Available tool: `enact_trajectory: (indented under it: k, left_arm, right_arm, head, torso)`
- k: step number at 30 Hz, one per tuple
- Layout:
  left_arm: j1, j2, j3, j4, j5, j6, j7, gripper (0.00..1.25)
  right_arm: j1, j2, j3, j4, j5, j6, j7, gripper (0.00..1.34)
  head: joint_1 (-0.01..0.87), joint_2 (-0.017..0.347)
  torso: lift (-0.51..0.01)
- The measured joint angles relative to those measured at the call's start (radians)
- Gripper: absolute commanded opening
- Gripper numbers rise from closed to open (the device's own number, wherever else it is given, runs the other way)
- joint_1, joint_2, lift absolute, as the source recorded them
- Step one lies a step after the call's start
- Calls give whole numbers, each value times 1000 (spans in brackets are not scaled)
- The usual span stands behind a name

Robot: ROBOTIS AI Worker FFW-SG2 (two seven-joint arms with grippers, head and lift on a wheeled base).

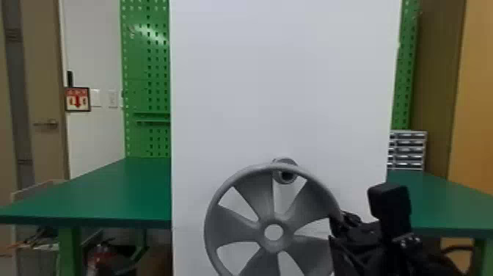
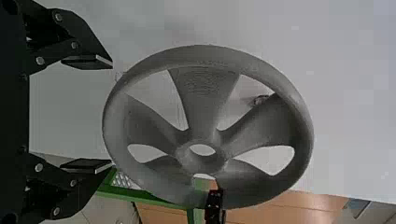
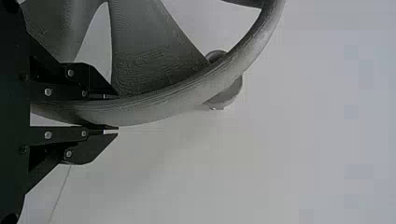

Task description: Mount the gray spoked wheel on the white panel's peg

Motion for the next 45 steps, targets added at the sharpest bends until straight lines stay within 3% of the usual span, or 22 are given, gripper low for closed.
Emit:
enact_trajectory:
  k: [8, 21, 30, 45]
  left_arm:
    - [3, 0, 2, 0, 0, 1, 0, 752]
    - [0, 2, -2, -2, 0, 12, 0, 752]
    - [-7, 2, -11, -2, -2, 22, 1, 752]
    - [-19, 5, -25, 0, -6, 31, 1, 752]
  right_arm:
    - [-31, -11, -2, -71, 2, 94, -2, 112]
    - [-75, -53, -49, -118, -122, 191, -1, 112]
    - [-117, -79, -58, -120, -144, 193, -1, 112]
    - [-185, -87, -63, -57, -186, 177, -13, 112]
  head:
    - [123, -8]
    - [123, -8]
    - [123, -8]
    - [123, -8]
  torso:
    - [-397]
    - [-397]
    - [-397]
    - [-397]
